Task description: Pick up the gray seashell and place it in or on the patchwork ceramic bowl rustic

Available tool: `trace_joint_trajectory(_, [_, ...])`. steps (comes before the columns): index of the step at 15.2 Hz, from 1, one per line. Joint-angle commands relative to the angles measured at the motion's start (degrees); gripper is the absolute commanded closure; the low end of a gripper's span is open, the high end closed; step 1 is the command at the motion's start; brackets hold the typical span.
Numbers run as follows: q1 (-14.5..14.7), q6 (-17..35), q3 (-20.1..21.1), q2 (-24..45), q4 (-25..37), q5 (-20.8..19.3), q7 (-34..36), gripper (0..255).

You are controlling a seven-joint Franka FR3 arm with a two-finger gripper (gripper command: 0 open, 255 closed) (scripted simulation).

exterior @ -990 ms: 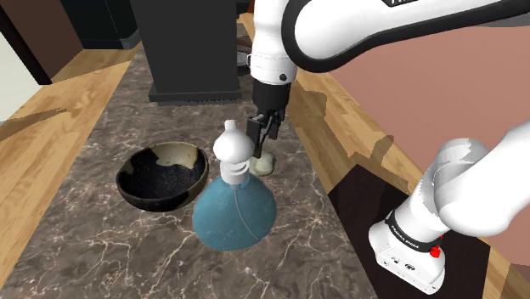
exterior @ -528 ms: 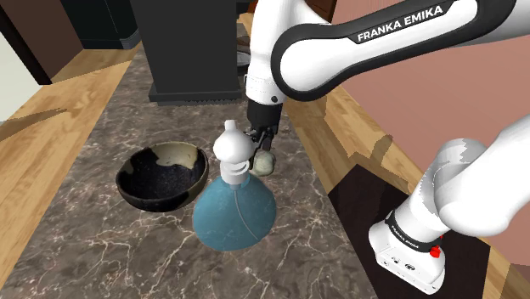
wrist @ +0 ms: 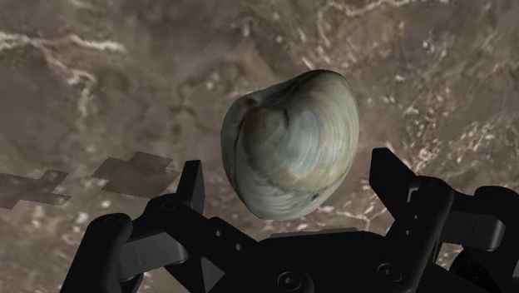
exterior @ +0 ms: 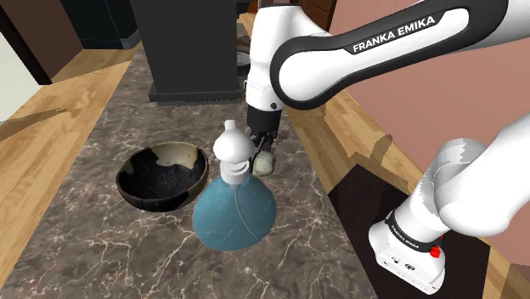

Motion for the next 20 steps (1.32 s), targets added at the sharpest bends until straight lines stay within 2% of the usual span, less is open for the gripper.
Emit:
trace_joint_trajectory(1, [0.0, 0.0, 0.0, 0.0, 0.0, 0.0, 0.0, 0])
trace_joint_trajectory(2, [0.0, 0.0, 0.0, 0.0, 0.0, 0.0, 0.0, 0])
trace_joint_trajectory(3, [0.0, 0.0, 0.0, 0.0, 0.0, 0.0, 0.0, 255])
trace_joint_trajectory(12, [0.0, 0.0, 0.0, 0.0, 0.0, 0.0, 0.0, 255])
trace_joint_trajectory(20, [-0.2, -6.4, -0.6, -2.3, 4.1, -0.4, 0.9, 255])
